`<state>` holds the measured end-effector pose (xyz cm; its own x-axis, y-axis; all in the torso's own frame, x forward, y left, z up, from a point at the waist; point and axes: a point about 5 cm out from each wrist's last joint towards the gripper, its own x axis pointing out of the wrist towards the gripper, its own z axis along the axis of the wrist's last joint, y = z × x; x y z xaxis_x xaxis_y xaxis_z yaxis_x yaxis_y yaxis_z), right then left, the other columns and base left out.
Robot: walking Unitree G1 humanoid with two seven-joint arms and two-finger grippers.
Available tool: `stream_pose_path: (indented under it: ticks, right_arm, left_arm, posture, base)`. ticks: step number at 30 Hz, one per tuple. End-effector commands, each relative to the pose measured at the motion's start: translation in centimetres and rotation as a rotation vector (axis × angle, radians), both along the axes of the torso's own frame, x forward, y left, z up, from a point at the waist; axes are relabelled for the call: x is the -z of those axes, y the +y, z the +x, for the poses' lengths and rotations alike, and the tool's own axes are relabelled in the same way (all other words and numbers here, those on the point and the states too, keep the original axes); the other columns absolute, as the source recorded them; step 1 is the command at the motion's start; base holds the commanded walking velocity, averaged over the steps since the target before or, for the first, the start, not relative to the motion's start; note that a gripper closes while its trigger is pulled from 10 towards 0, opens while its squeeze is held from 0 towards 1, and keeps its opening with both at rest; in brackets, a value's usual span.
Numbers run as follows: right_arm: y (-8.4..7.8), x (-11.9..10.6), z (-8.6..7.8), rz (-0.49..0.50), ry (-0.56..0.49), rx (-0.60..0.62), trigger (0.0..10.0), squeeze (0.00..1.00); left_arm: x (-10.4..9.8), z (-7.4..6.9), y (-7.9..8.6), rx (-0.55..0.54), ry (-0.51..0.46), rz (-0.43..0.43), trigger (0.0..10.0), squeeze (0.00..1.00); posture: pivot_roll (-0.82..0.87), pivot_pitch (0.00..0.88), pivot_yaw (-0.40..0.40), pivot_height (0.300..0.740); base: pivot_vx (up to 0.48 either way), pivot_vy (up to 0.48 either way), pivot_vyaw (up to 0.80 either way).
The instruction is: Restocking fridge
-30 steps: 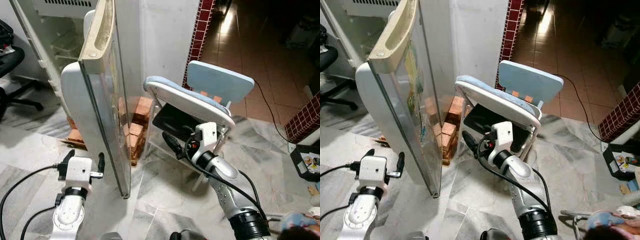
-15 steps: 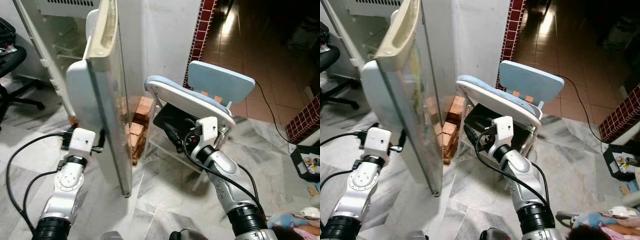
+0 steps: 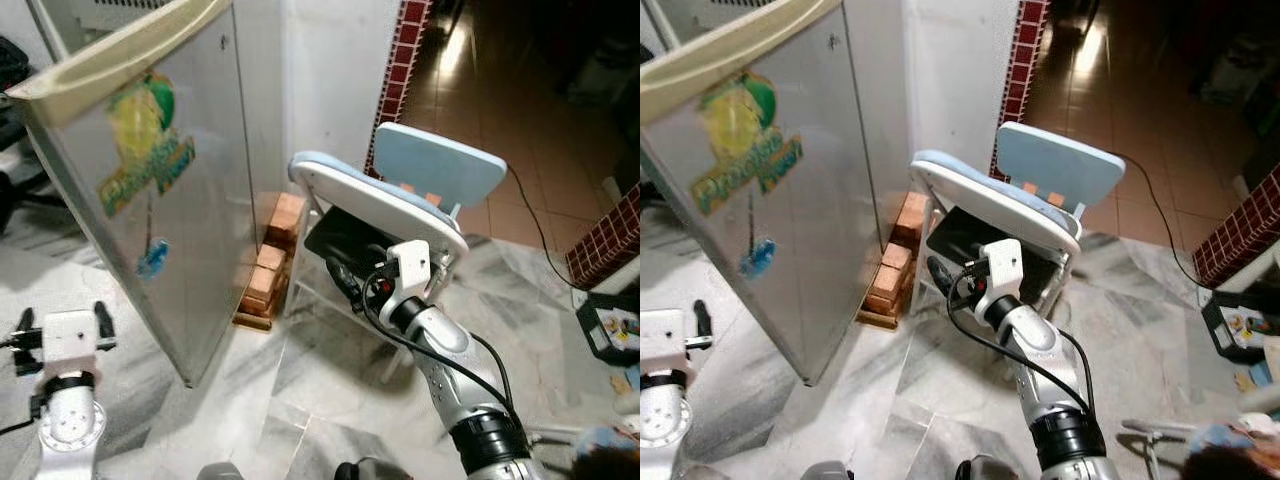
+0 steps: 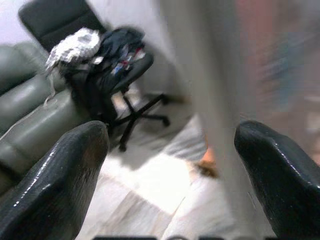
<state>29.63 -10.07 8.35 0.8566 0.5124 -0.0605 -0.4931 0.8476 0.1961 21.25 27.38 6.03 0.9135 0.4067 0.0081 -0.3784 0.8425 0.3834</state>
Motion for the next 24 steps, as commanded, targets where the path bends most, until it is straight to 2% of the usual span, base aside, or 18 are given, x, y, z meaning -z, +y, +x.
stream_pose_path:
  ticks: [1,2,5,10,11,15,18,24]
  right_arm:
    - [-0.5,-0.1,0.3,-0.008,-0.006,0.027,10.0,0.0]
    - [-1.0,-0.7,0.6,0.005,-0.031,0.065,10.0,0.0]
    - [-1.9,-1.4,1.1,-0.007,-0.063,0.124,10.0,0.0]
    - [-3.7,-1.9,1.4,-0.057,-0.097,0.198,10.0,0.0]
    - [-4.8,-1.8,1.4,-0.049,-0.081,0.244,10.0,0.0]
    - [-6.3,-0.6,0.9,-0.127,-0.05,0.302,10.0,0.0]
    - [-6.8,-0.2,0.6,-0.168,-0.046,0.325,10.0,0.0]
    - [-6.7,0.9,-0.3,-0.144,-0.001,0.382,10.0,0.0]
  left_arm:
    - [-0.5,0.3,-1.1,0.06,-0.029,-0.027,10.0,0.0]
    - [-0.9,0.1,-3.0,0.16,-0.041,-0.049,10.0,0.0]
    - [-1.5,-0.3,-5.0,0.247,-0.047,-0.084,10.0,0.0]
    - [-2.7,-0.3,-5.6,0.246,-0.061,-0.151,10.0,0.0]
    - [-2.8,-0.2,-5.6,0.243,-0.061,-0.167,10.0,0.0]
    - [-2.3,0.0,-5.8,0.258,-0.034,-0.17,10.0,0.0]
    - [-2.4,0.3,-6.2,0.277,-0.028,-0.177,10.0,0.0]
    - [-2.3,0.8,-7.0,0.301,-0.011,-0.203,10.0,0.0]
  posture:
    - [0.07,0.039,-0.041,0.74]
    - [0.08,0.043,-0.04,0.74]
    - [0.08,0.055,-0.028,0.74]
    - [0.09,0.066,-0.011,0.74]
    - [0.08,0.064,-0.01,0.74]
    - [0.06,0.059,-0.005,0.74]
    - [0.06,0.059,-0.005,0.74]
    - [0.05,0.043,-0.008,0.74]
  base:
    - [0.0,0.0,0.0]
    - [0.0,0.0,0.0]
    - [0.0,0.0,0.0]
    - [0.0,0.0,0.0]
    - [0.0,0.0,0.0]
    - [0.0,0.0,0.0]
    - [0.0,0.314,0.0]
    - [0.0,0.48,0.0]
